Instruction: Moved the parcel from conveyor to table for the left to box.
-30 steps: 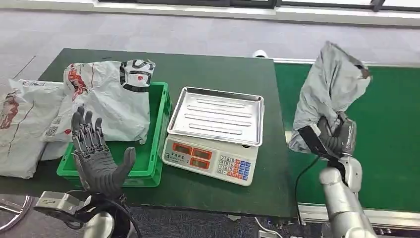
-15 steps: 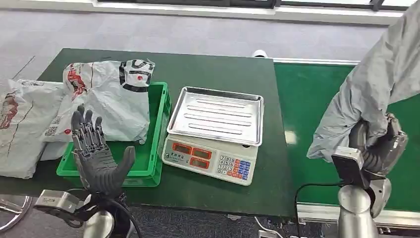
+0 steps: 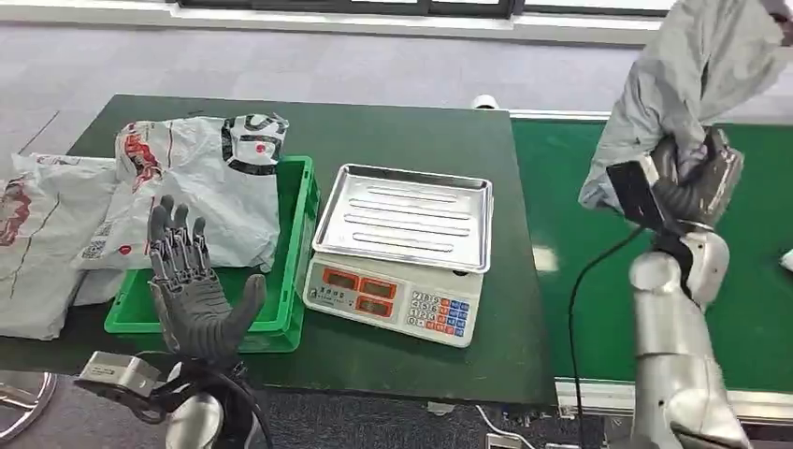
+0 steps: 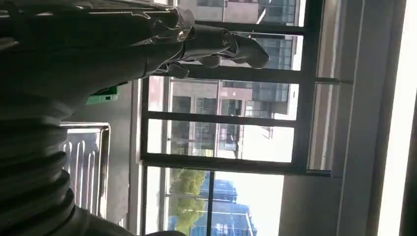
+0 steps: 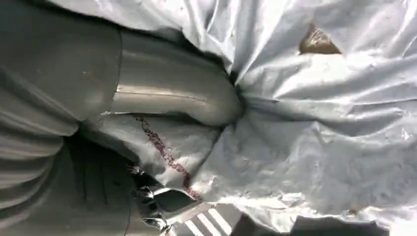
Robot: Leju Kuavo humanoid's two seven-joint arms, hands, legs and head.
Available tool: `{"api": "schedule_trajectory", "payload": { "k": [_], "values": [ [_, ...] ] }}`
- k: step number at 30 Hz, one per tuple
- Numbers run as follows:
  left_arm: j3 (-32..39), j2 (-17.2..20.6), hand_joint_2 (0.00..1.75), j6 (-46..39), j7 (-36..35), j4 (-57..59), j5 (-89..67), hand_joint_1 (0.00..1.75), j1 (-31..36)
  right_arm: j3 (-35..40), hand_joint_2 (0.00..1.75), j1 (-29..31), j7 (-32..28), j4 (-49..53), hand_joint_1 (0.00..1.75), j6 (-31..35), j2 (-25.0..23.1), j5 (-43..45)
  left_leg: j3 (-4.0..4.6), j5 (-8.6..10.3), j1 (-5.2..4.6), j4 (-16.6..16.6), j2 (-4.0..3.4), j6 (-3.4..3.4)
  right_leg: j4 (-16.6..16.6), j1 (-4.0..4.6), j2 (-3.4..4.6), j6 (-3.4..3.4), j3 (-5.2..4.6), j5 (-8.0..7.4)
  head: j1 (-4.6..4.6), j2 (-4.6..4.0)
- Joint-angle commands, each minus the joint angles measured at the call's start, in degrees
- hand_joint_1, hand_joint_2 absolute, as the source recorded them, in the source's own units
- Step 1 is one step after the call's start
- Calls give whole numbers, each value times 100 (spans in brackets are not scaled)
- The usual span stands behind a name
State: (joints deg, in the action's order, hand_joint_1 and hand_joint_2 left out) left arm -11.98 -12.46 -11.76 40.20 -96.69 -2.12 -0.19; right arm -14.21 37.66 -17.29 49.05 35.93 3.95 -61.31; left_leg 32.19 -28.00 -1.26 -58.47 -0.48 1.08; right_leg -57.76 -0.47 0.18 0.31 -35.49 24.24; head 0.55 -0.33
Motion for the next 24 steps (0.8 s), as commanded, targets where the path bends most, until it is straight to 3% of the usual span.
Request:
{"api": "schedule_trajectory", "payload": {
  "k": [1, 9, 11, 12, 17, 24],
  "values": [
    [-197, 79, 175, -107, -20, 399, 9, 0, 272, 887, 175, 1268, 205, -3038, 175, -93, -1204, -556, -18, -5, 7, 14, -57, -26, 2, 3, 61, -11, -2, -11, -2, 0],
    [-157, 63, 175, -106, -20, 368, 46, 0, 250, 952, 175, 1257, 95, -2972, 175, -263, -1277, -556, 4, 13, 22, 17, 43, -46, -1, 21, -29, -29, -12, 13, -2, 2],
    [-143, 52, 175, -155, -20, 522, 20, 0, 273, 1049, 175, 1237, 156, -2943, 175, -283, -1431, -530, -4, 15, 21, 29, 33, -52, 7, 18, -16, -27, -7, 8, -2, 2],
    [-144, 49, 0, -127, -20, 503, 30, 0, 297, 1031, 175, 1248, 94, -2939, 175, -421, -1507, -447, -1, 11, 20, 23, 23, -48, 1, 17, -6, -28, -14, 9, -2, 2],
    [-116, 4, 0, -218, -20, 761, -14, 0, 385, 1430, 175, 1315, 12, -2978, 175, -849, -2038, -397, 5, 9, 21, 23, 6, -59, -4, 17, 8, -35, -23, 6, -2, 0],
    [-6, -162, 0, -678, -20, 1324, 119, 0, 447, 1598, 175, 1584, 5, -3048, 175, -1195, -2172, 11, 12, 11, 17, 17, 19, -54, -10, 16, -5, -31, -33, 10, -2, 0]
  ]
}}
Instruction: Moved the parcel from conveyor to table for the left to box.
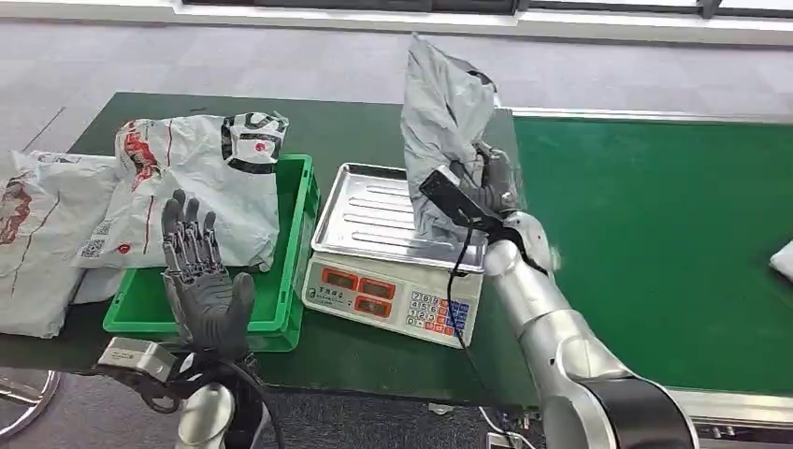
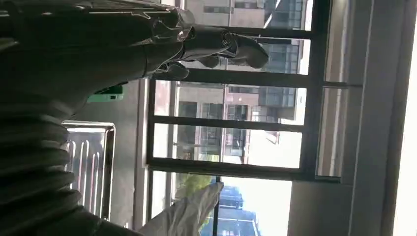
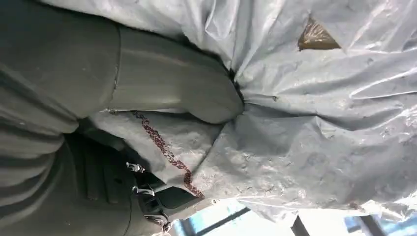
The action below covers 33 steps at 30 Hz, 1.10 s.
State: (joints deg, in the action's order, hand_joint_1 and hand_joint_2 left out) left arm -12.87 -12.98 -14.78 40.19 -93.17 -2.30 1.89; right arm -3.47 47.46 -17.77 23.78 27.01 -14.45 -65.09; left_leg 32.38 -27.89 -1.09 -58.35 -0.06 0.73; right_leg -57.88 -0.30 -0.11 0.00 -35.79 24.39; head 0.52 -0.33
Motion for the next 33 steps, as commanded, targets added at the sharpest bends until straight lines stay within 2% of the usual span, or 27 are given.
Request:
{"api": "schedule_trajectory", "payload": {
  "k": [1, 6, 18, 19, 20, 21, 24, 28, 33],
  "values": [
    [75, -136, 0, -315, -19, 1144, 125, 0, 256, 543, 175, 624, 95, -533, 175, -288, -289, 481, -11, 1, 5, 10, -19, -23, 8, 2, 20, 0, 5, -7, 0, 2],
    [38, -118, 0, -401, -19, 1400, 297, 0, 360, 551, 175, 628, 144, -572, 175, -281, -209, 566, -15, 12, 6, 18, 11, -24, 20, 2, -7, 2, 18, -8, 0, 2],
    [38, -175, 0, -510, -19, 1289, 116, 0, 538, 697, 175, 640, 423, -719, 175, -261, -303, 510, 1, 5, 4, 0, 3, -24, 1, 3, 0, -5, 0, -5, 0, 2],
    [-26, -144, 0, -566, -19, 1222, 45, 0, 554, 764, 175, 615, 505, -734, 168, -258, -307, 453, -3, 6, 5, 3, 3, -28, 4, 3, 0, -5, 4, -6, 0, 2],
    [-35, -141, 0, -581, -19, 1182, 50, 0, 552, 804, 175, 606, 565, -743, 23, -242, -295, 408, 4, 4, 2, -3, 2, -17, -2, 1, 0, -4, -4, -5, 0, 2],
    [-30, -142, 0, -563, -19, 1172, 77, 0, 554, 851, 175, 588, 733, -754, 0, -149, -265, 328, 2, 4, 4, -2, 2, -20, 1, 3, 0, -4, -1, -6, 0, 2],
    [-9, -128, 0, -453, -19, 1284, 77, 0, 564, 802, 175, 489, 776, -756, 0, -177, -159, 372, -4, 9, 7, 7, 7, -27, 10, 5, -7, -4, 6, -8, 0, 2],
    [-2, -90, 0, -548, -19, 1205, -29, 0, 575, 626, 175, 296, 536, -746, 0, -242, -85, 603, -13, 10, 9, 14, 15, -25, 21, 7, -14, -2, 18, -8, 0, 2],
    [-150, -40, 0, -870, -19, 1095, -143, 0, 599, 273, 175, 47, 99, -777, 0, -770, -45, 1115, -17, 9, 9, 16, 21, -23, 22, 7, -20, -2, 23, -3, 0, 2]
  ]
}}
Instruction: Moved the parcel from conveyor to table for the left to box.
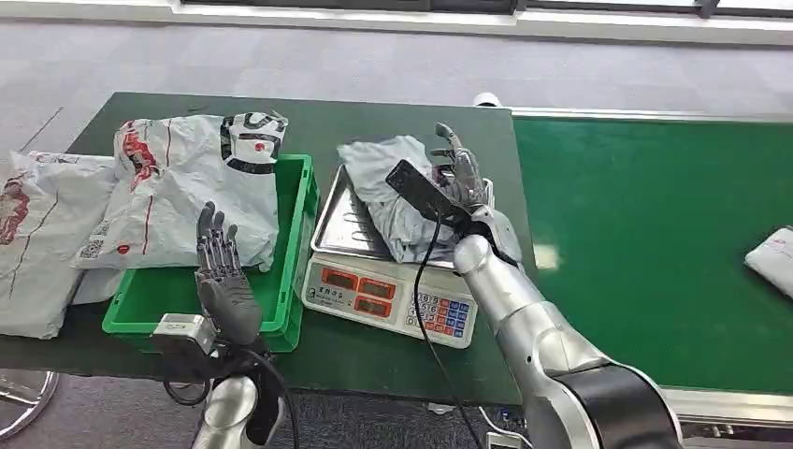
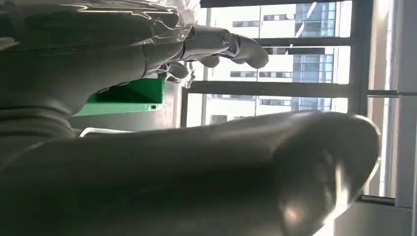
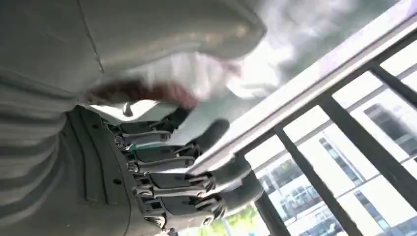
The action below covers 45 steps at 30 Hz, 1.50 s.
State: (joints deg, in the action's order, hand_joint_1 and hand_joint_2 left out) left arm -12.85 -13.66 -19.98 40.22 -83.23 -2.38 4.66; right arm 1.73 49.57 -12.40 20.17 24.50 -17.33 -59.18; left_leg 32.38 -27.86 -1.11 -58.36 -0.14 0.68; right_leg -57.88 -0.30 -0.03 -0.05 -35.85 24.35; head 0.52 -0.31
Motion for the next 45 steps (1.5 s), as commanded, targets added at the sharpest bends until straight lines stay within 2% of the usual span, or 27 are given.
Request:
{"api": "schedule_trajectory", "payload": {
  "k": [1, 3, 9, 14, 18, 22, 24, 25, 26, 27, 28, 29, 30, 31, 32, 33, 35, 36, 37, 39, 40, 41, 44, 45],
  "values": [
    [-184, 28, 0, -452, -22, 84, -144, 0, 316, -260, 175, -175, -504, -410, 0, -568, 234, 562, -18, 7, 13, 18, 32, -21, 26, 9, -30, 4, 32, 0, 0, -2],
    [-184, 28, 0, -452, -22, 84, -144, 0, 316, -260, 175, -175, -504, -410, 0, -568, 234, 562, -2, 0, 4, 1, 11, -9, 3, 2, -11, 1, 7, 2, 0, -2],
    [-184, 28, 0, -452, -22, 84, -144, 0, 316, -260, 175, -175, -504, -410, 0, -568, 234, 562, -5, 3, 6, 7, 20, -20, 8, 4, -18, 0, 11, 0, 0, -2],
    [-263, 88, 0, -674, -22, -10, -155, 0, 239, -288, 175, -144, -620, -424, 0, -892, 156, 683, 0, 0, 4, 2, 8, -16, 3, 3, -8, 1, 3, 1, 0, -2],
    [-332, 136, 0, -904, -22, -94, -196, 0, 105, -333, 175, -234, -961, -350, 0, -1079, 146, 871, -4, -2, 6, 4, 6, -14, 6, 4, -6, 1, 7, 2, 0, 0],
    [-279, 147, 0, -1308, -22, 104, -404, 0, 20, -493, 175, -441, -2142, 236, 0, -1296, 197, 1606, -18, 0, 5, 17, 6, -21, 17, 3, -5, 2, 21, 1, 0, -2],
    [-241, 209, 0, -1211, -22, 287, -495, 0, 52, -284, 175, -787, -2382, 1068, 0, -1374, 260, 1813, -14, -1, 3, 14, 4, -18, 12, 1, -3, 1, 16, 1, 0, 0],
    [-291, 279, 0, -1292, -22, 430, -827, 0, 118, -91, 175, -1157, -2669, 1877, 0, -1383, 304, 2082, -21, 2, 6, 22, 9, -22, 21, 3, -8, 1, 25, -1, 0, 0],
    [-291, 300, 0, -1293, -22, 829, -1096, 0, 289, 345, 175, -1917, -2606, 3404, 0, -1359, 494, 2334, -16, 4, 5, 21, 17, -21, 19, 2, -16, 1, 23, 0, 0, -2],
    [-193, 258, 0, -1129, -22, 1146, -1215, 0, 486, 758, 175, -2633, -2278, 4776, 0, -1366, 773, 2607, -19, 8, 7, 26, 35, -21, 26, 4, -33, 1, 30, 2, 0, 0],
    [-151, 276, 0, -942, -206, 1469, -1375, 0, 738, 1008, 175, -3244, -2331, 5858, 0, -1189, 978, 2855, -24, 10, 9, 33, 42, -24, 33, 6, -40, 1, 38, 1, 0, -2],
    [-34, 249, 0, -860, -267, 1777, -1424, 0, 998, 1190, 175, -3695, -2228, 6591, 0, -1055, 1153, 2975, -15, 15, 11, 28, 80, -17, 34, 9, -78, 1, 42, 7, 0, 0],
    [-93, 338, 0, -659, -525, 2285, -1667, 0, 1430, 1341, 175, -4143, -2379, 7233, 0, -773, 1262, 3170, -20, 16, 11, 31, 87, -19, 38, 10, -85, 2, 46, 8, -2, 0],
    [-156, 398, 0, -395, -662, 2836, -1747, 0, 1914, 1466, 175, -4399, -2496, 7572, 0, -406, 1327, 3182, -27, 23, 16, 40, 135, -24, 53, 15, -131, 3, 66, 14, 0, -2],
    [-94, 371, 175, -315, -647, 3197, -1737, 0, 2221, 1601, 175, -4493, -2462, 7708, 0, -287, 1409, 3195, -6, 13, 10, 13, 133, -14, 26, 10, -126, 3, 42, 22, 0, -2],
    [-271, 337, 175, -145, -754, 4162, -2048, 0, 2931, 1836, 175, -4451, -2504, 7808, 0, 114, 1567, 3260, -4, 15, 11, 12, 151, -17, 25, 11, -145, 3, 47, 27, 2, 0],
    [-255, 238, 175, -112, -712, 4657, -2147, 0, 3316, 1934, 175, -4339, -2461, 7776, 0, 292, 1633, 3333, 10, 7, -1, 2, 114, -10, 8, -1, -113, 2, 22, 23, 0, 0],
    [-516, 213, 175, -8, -881, 5110, -2499, 0, 3649, 1921, 175, -4303, -2760, 7882, 0, 596, 1583, 3744, 15, 10, 2, -2, 120, -18, 6, 1, -120, 1, 18, 21, 0, -2],
    [-682, 114, 175, 141, -1087, 5507, -2736, 0, 4009, 2147, 175, -4264, -2760, 8130, 0, 941, 1744, 3963, 17, 3, -2, -4, 89, -11, 5, -1, -93, 2, 8, 16, 0, 0],
    [-808, -71, 175, 323, -1388, 5983, -3013, 0, 4507, 2428, 175, -4261, -2760, 8497, 0, 1363, 1968, 4139, 24, 4, 3, -11, 94, -15, 1, 2, -99, 4, 6, 13, 0, 0],
    [-942, -114, 175, 466, -1567, 6157, -3203, 0, 4672, 2560, 175, -4229, -2760, 8739, 0, 1545, 2059, 4195, 28, 1, -1, -14, 72, -10, -3, -1, -79, 3, -3, 10, 0, -2],
    [-1151, -179, 175, 768, -1862, 6407, -3446, 0, 4871, 2587, 175, -4233, -2760, 9009, 0, 1550, 2089, 4147, 26, 5, 6, -17, 82, -23, 0, 4, -90, 1, 2, 5, 0, -2],
    [-1303, -316, 175, 1065, -2124, 6573, -3617, 0, 4970, 2608, 175, -4396, -2760, 9211, 0, 1550, 2104, 4000, 23, 7, 2, -12, 66, -15, 3, 2, -69, 4, 1, 3, 0, 0],
    [-1319, -337, 175, 1044, -2147, 6579, -3635, 0, 4948, 2616, 175, -4452, -2760, 9261, 0, 1550, 2110, 3972, 12, 2, 1, -7, 40, -12, 8, 1, -44, 6, 5, -2, 0, -2]
  ]
}}
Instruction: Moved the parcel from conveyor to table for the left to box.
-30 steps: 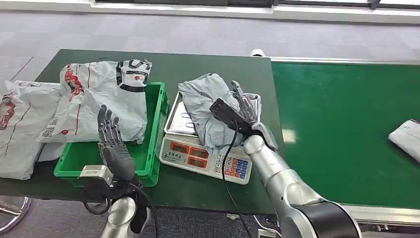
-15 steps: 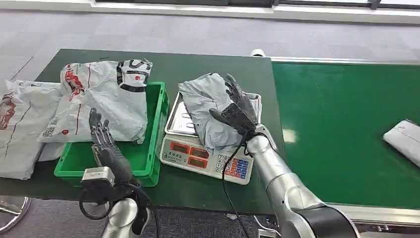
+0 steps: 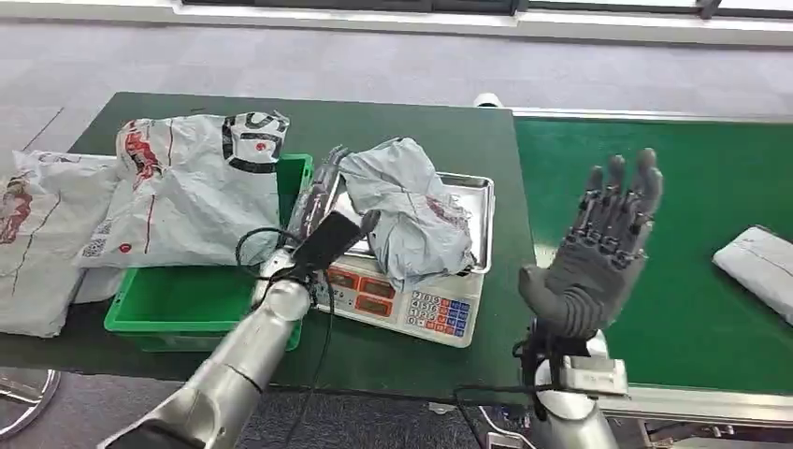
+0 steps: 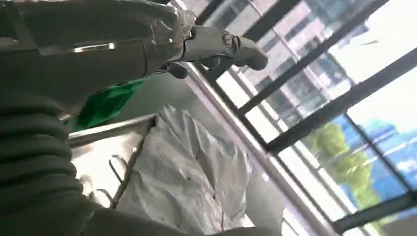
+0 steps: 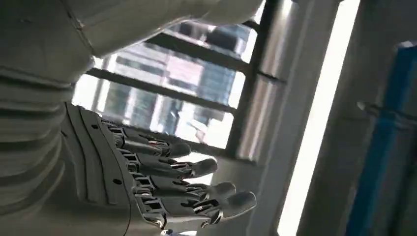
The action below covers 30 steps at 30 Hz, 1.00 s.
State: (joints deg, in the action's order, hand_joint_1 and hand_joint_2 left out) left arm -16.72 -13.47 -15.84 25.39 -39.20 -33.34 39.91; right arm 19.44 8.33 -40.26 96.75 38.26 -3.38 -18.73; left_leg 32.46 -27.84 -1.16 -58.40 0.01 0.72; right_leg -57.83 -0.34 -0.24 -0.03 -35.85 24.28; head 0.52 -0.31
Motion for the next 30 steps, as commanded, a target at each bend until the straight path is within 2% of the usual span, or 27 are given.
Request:
{"api": "schedule_trajectory", "payload": {
  "k": [1, 7, 11, 16, 19, 24, 25, 28, 29, 30],
  "values": [
    [-932, -356, 175, 630, -664, 2176, -539, 0, 1423, 845, 175, -328, 26, 1603, 0, 174, 715, -73, -6, -2, 5, 2, 14, -13, 3, 3, -14, 0, 10, 5, 0, -2],
    [-1258, -423, 175, 963, -1093, 2362, -972, 0, 1433, 997, 175, -304, 26, 1632, 0, 174, 714, -192, -17, -8, 6, 10, -11, -22, 8, 3, 12, -2, 13, 3, 0, 0],
    [-1439, -367, 175, 1278, -1806, 2538, -1364, 0, 1749, 1093, 175, -96, 26, 1479, 0, -58, 638, -174, -3, -9, 7, -1, -25, -19, -1, 5, 25, -4, -4, 0, 0, -2],
    [-1582, -160, 175, 2014, -2610, 2704, -1747, 0, 1902, 983, 175, 136, 153, 1523, 0, -561, 185, -371, -9, -5, 9, 6, -40, -29, 2, 6, 41, -7, -4, -7, 0, -2],
    [-1578, -139, 175, 2009, -2610, 2713, -1747, 0, 1883, 984, 175, 146, 157, 1522, 0, -569, 177, -373, -9, -6, 4, 5, -41, -20, -4, 1, 41, -6, -3, -4, 0, 0],
    [-1664, -69, 175, 2566, -2918, 2806, -1932, 0, 1932, 895, 175, 221, 105, 1456, 0, -772, 25, -393, -17, -5, 10, 8, -34, -27, 0, 6, 39, -6, 7, -4, 0, -2],
    [-1673, -64, 175, 2517, -2907, 2784, -1957, 5, 1938, 888, 175, 225, 102, 1457, 0, -783, 9, -399, -19, -5, 13, 11, -41, -29, 4, 8, 46, -6, 8, -7, 0, -2],
    [-1670, -76, 175, 2538, -2904, 2784, -1956, 5, 1962, 888, 175, 232, 102, 1461, 0, -789, 2, -402, -9, -4, 11, 3, -32, -21, -5, 7, 34, -6, 2, -4, 0, -2],
    [-1635, -89, 175, 2507, -2895, 2776, -1945, 175, 1964, 867, 175, 224, 111, 1458, 0, -799, -21, -425, -13, -1, 9, 9, -30, -26, -2, 4, 34, -6, 4, -5, 0, -2],
    [-1648, -92, 175, 2501, -2871, 2779, -1963, 175, 1973, 864, 175, 227, 119, 1453, 0, -810, -31, -435, -16, -1, 11, 11, -31, -29, 2, 6, 36, -6, 7, -7, 0, -2]
  ]
}}
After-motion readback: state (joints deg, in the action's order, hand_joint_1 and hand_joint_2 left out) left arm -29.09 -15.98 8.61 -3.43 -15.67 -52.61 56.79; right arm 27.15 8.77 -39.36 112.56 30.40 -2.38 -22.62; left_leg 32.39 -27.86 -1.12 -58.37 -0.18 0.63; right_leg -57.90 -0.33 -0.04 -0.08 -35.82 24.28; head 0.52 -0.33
